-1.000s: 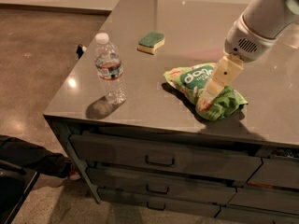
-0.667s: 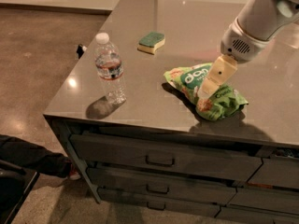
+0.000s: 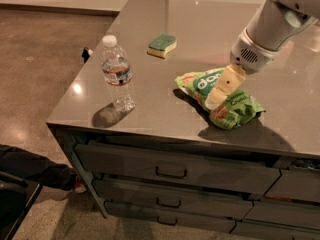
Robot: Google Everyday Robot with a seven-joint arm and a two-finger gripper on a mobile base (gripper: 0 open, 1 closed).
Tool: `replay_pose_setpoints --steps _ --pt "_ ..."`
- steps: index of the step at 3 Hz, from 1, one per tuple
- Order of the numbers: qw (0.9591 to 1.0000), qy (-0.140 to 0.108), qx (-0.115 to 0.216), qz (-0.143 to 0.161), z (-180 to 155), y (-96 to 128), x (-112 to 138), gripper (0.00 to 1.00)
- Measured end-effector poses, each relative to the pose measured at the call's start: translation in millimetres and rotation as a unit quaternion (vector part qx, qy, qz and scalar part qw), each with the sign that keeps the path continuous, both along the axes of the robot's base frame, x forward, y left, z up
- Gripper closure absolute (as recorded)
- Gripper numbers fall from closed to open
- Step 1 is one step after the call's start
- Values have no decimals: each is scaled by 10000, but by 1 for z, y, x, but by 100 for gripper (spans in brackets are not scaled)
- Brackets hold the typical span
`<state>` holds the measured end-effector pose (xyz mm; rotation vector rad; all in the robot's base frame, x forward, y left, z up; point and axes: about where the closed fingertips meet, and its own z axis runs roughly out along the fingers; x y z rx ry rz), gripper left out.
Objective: Pick green rice chip bag
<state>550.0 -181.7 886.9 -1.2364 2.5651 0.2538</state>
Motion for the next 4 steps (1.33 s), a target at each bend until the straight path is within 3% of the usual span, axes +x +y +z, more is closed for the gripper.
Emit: replay_pose_setpoints --steps 1,3,4 --pt "9999 109 22 -52 -8 1 1 12" --pt "9998 176 52 -44 -9 3 8 60" --pt "9999 74 22 69 12 -1 19 83"
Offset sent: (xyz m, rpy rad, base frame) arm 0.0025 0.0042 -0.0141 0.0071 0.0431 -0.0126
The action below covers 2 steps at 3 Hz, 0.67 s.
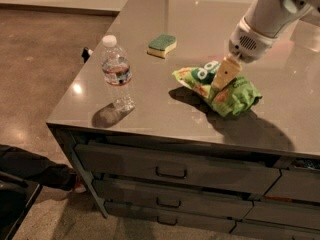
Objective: Pick green rice chip bag
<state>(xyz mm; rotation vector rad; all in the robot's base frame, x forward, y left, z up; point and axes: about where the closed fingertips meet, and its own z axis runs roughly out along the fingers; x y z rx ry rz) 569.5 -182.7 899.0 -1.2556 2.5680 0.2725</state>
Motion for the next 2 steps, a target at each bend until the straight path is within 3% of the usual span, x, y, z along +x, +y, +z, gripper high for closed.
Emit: replay_pose_setpoints --steps 1,2 --pt "9996 -250 -75 69 33 -7 13 100" --pt "9981 -592 -176 19 68 -19 24 100"
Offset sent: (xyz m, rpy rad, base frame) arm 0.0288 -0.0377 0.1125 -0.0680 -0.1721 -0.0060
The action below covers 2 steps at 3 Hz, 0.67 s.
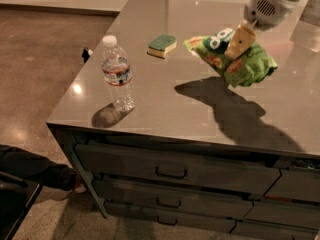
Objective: Pick green rice chip bag
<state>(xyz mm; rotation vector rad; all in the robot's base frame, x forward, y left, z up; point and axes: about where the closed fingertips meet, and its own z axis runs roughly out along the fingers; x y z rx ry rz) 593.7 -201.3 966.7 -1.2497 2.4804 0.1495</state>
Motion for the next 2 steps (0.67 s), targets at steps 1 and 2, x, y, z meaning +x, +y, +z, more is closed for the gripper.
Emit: replay_pose_setpoints --steps 1,2 --pt "9995 -282 -53 -95 17 -7 4 100" --pt "9995 -302 -53 -98 18 -7 4 100"
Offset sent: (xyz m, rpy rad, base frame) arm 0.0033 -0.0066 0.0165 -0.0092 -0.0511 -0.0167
